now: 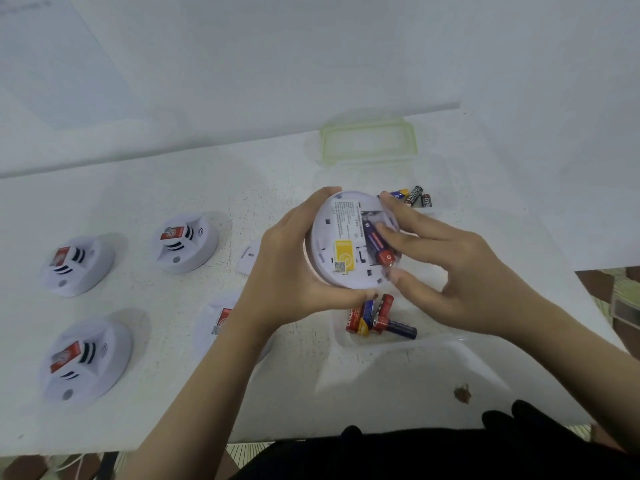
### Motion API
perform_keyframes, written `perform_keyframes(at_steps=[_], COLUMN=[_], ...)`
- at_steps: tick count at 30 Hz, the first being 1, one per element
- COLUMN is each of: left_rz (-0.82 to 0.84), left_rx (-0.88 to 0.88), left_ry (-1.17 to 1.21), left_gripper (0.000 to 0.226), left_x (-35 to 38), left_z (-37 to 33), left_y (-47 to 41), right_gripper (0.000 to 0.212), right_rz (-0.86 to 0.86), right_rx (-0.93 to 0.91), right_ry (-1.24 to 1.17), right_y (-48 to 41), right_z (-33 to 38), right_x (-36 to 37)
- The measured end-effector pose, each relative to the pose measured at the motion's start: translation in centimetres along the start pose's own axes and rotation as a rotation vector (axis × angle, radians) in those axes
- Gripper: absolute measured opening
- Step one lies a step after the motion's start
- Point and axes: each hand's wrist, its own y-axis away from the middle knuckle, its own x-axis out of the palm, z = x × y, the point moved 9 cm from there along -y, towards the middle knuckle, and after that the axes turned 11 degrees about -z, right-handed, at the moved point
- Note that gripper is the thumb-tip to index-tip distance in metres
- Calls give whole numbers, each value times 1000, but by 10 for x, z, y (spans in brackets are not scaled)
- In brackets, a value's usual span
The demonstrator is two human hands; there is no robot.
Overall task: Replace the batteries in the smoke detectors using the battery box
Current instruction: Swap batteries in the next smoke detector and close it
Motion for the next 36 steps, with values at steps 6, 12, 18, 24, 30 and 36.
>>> perform_keyframes(at_steps=[6,12,18,24,30,36], left_rz=[24,-12,-138,-124,-98,-109], left_rx=[10,-20,-54,-57,-48,-84], left_ry=[-15,34,50,112,73,43], left_gripper=[94,92,97,93,100,101], left_x=[6,2,-14,-9,-3,-4], left_z=[-1,10,16,18,25,39], left_y=[5,2,-1,-12,-28,-38], right_gripper=[32,19,36,27,27,21], right_rz=[-181,-266,56,16,471,660], right_rx=[117,172,182,218,223,44], right_ry=[-29,22,100,291,626,737], right_y=[2,6,13,-39,-81,-87], right_z=[-2,0,-12,-57,-104,-111], right_x=[-8,-25,-12,-17,14,39])
